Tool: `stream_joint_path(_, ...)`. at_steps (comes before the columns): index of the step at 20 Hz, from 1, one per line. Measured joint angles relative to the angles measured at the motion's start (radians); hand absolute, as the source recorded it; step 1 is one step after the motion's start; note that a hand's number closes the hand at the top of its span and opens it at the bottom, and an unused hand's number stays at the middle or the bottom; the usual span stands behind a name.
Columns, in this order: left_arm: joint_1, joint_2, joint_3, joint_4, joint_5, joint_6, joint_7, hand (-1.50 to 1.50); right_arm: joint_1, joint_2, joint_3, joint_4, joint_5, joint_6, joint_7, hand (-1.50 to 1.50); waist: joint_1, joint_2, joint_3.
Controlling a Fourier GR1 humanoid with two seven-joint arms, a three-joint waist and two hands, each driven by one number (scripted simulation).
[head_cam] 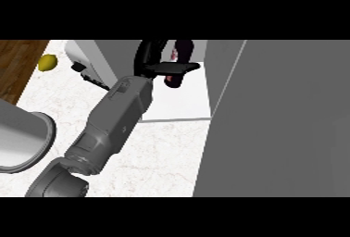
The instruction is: Pick up the wine, place it into the cabinet and close the cabinet
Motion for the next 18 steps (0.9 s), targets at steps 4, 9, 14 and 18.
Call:
stream_joint_path(4,0.039,-0.003,-0.041,-0.043,0.042,-0.042,0.009,-1.50,0.011,-0.008,-0.007,0.001,0.000,0.000,-0.009,-1.50,0.003,-0.005,0.000)
stream_joint_path(9,0.113,-0.004,-0.126,-0.133,0.102,-0.086,0.017,-1.50,0.021,-0.016,-0.019,0.001,-0.001,-0.005,-0.009,-1.50,0.010,-0.010,0.002)
stream_joint_path(14,0.245,-0.003,-0.221,-0.257,0.167,-0.099,0.032,-1.50,0.018,-0.015,-0.025,0.004,-0.002,-0.011,-0.005,-1.50,0.026,-0.014,0.001)
stream_joint_path(18,0.369,-0.003,-0.282,-0.375,0.196,-0.082,0.049,-1.50,0.030,-0.019,-0.025,0.003,-0.001,-0.019,-0.007,-1.50,0.038,-0.017,0.001)
